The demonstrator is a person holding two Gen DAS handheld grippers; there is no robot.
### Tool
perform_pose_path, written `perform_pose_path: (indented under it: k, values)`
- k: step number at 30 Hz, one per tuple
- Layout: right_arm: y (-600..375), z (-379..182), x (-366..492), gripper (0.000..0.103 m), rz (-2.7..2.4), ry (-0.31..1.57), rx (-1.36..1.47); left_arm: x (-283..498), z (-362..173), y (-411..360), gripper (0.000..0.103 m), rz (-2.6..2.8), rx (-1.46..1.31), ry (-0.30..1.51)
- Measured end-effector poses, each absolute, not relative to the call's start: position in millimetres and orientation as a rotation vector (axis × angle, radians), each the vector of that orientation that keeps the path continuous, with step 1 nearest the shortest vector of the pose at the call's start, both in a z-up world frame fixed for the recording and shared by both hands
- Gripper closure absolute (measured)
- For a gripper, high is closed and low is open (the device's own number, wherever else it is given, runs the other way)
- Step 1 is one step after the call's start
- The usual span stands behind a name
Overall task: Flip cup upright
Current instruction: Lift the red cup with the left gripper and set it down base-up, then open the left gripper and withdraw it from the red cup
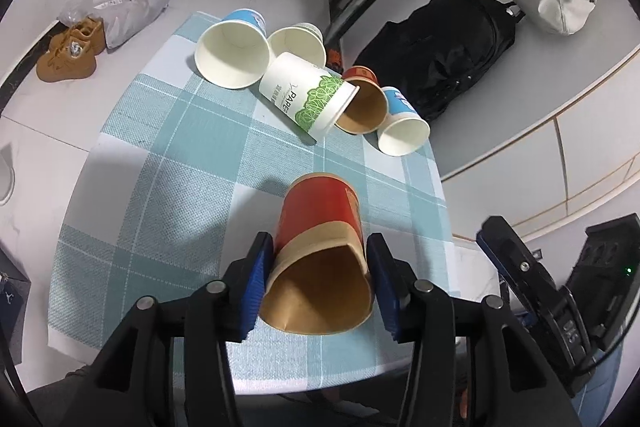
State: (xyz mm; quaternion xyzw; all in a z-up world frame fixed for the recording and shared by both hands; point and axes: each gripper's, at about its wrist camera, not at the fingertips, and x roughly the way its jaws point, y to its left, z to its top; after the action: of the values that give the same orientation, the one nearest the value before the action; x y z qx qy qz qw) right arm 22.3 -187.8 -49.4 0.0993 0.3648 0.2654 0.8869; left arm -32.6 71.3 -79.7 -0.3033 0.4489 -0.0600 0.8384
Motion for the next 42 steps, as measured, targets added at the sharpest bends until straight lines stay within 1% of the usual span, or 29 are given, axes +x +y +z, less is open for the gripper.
perform_pose_path:
  k: [3, 4, 5, 6, 8, 10, 15, 27, 33, 42]
  values:
    - [-190.8, -49.2, 22.8, 0.014, 0.549, 0.759, 0.214, -30.5, -86.1, 71.4, 0.058, -0.126, -0.661, 0.969]
    - [-191.8, -49.4, 23.0, 0.014, 0.548, 0.761, 0.22, -30.1, -86.5, 70.7, 0.056, -0.123, -0.659, 0.973]
    - [-192.7, -49.7, 23.3, 0.014, 0.548, 0.764, 0.225, -29.7, -87.0, 69.3, 0.053, -0.115, -0.65, 0.98]
    - [-192.9, -49.5, 23.4, 0.014, 0.548, 0.766, 0.227, -29.1, -87.8, 68.6, 0.048, -0.107, -0.642, 0.988]
    - [-193.5, -48.9, 23.1, 0.014, 0.548, 0.766, 0.231, -26.2, -92.1, 66.0, 0.043, -0.08, -0.624, 1.032]
    - [-194.6, -47.6, 22.6, 0.014, 0.551, 0.763, 0.231, -23.2, -97.1, 64.8, 0.035, -0.076, -0.621, 1.074]
    - [-196.5, -48.1, 23.6, 0.014, 0.554, 0.761, 0.233, -21.9, -102.0, 62.1, 0.035, -0.089, -0.625, 1.112]
    - [-202.0, -45.7, 22.5, 0.014, 0.552, 0.757, 0.238, -21.9, -88.0, 55.7, 0.034, -0.048, -0.577, 1.081]
    - [-203.6, -45.4, 20.0, 0.014, 0.557, 0.754, 0.234, -26.4, -68.6, 56.6, 0.034, 0.031, -0.482, 1.008]
    - [-202.9, -45.0, 17.4, 0.014, 0.561, 0.751, 0.23, -42.5, -28.4, 62.1, 0.034, 0.108, -0.378, 0.842]
